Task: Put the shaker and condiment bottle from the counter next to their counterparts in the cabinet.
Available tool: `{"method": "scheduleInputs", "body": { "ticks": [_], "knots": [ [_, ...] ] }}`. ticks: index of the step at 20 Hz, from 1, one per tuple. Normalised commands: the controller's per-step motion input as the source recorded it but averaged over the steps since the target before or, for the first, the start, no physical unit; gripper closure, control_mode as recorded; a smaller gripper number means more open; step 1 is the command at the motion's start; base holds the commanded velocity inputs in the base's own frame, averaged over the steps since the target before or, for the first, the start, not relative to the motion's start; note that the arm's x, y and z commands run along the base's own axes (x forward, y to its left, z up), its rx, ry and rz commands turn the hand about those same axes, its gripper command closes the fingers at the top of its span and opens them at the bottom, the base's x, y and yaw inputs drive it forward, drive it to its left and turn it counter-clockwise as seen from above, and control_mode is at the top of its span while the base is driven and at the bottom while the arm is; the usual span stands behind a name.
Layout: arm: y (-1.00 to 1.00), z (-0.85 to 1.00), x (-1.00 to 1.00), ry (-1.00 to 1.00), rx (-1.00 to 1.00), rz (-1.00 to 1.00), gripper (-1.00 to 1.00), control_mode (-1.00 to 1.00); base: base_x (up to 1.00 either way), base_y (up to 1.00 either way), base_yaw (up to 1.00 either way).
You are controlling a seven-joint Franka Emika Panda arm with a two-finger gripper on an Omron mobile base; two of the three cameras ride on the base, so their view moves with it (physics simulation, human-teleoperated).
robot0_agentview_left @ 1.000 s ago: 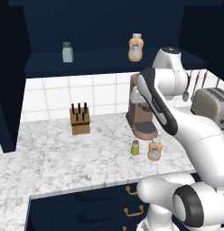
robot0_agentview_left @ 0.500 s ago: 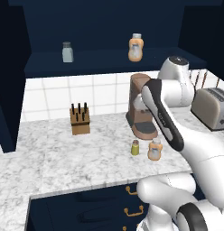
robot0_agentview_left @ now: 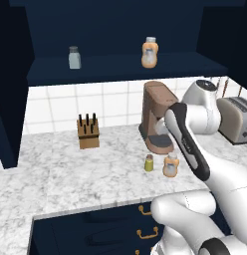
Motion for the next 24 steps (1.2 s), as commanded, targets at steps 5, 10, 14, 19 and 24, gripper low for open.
{"method": "scheduleInputs", "body": {
  "ticks": [5, 10, 14, 19, 24],
  "knots": [
    [-0.35, -0.3, 0.0, 0.0, 0.0, 0.25, -1.0, -1.0, 0.0, 0.0, 0.0],
    [-0.33, -0.24, -0.02, -0.01, 0.0, 0.32, -1.0, -1.0, 0.0, 0.0, 0.0],
    [-0.16, -0.09, -0.03, -0.12, 0.0, 0.33, -1.0, -1.0, 0.0, 0.0, 0.0],
    [-0.06, -0.12, 0.04, -0.1, 0.04, 0.28, -1.0, -1.0, 0.0, 0.0, 0.0],
    [-0.15, -0.2, 0.02, -0.1, 0.14, 0.13, -1.0, -1.0, 0.0, 0.0, 0.0]
  ]
}}
